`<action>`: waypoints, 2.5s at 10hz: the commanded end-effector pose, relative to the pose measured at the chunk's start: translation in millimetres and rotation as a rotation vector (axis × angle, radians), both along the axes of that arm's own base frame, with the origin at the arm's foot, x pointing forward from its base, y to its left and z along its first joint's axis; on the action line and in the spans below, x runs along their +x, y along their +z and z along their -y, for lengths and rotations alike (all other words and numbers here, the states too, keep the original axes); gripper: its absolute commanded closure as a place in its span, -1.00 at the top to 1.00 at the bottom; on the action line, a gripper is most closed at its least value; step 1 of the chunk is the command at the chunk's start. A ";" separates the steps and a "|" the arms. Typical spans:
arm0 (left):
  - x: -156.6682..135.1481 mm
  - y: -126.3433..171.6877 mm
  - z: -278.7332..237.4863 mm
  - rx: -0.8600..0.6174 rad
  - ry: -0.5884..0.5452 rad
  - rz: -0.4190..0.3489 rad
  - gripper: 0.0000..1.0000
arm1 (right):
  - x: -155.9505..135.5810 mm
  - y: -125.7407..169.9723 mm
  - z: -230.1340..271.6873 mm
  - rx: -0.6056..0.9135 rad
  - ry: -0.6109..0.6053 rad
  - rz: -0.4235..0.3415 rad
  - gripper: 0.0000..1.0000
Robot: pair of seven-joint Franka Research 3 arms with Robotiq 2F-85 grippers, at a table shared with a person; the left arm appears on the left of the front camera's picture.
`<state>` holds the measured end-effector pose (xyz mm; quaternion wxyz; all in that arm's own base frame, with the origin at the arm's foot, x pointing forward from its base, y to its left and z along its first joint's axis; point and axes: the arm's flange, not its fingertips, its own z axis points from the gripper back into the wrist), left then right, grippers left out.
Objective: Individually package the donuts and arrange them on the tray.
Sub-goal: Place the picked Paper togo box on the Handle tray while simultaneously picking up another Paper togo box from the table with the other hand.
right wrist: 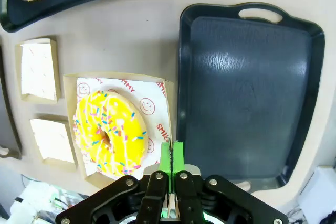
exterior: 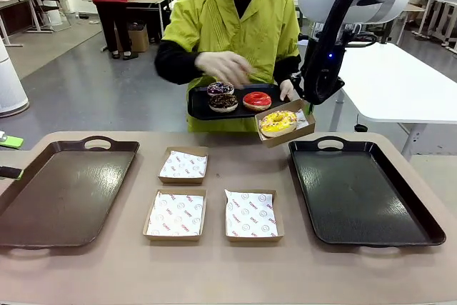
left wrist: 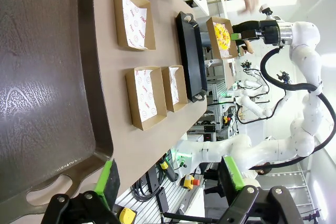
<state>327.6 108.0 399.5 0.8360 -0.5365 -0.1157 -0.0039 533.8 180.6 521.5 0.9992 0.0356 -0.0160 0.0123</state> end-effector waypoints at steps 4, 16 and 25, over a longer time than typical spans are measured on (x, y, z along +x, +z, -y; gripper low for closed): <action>0.7 1.2 0.2 -0.008 0.004 0.009 1.00 | 0.3 0.6 -0.1 -0.004 -0.008 0.002 -1.00; 130.4 127.0 198.6 0.908 -0.057 0.010 1.00 | -5.5 -69.2 159.9 0.032 -0.028 0.035 -0.97; 199.3 1.9 329.8 1.029 -0.013 0.024 1.00 | -3.6 -76.6 158.1 0.001 -0.049 0.015 -0.97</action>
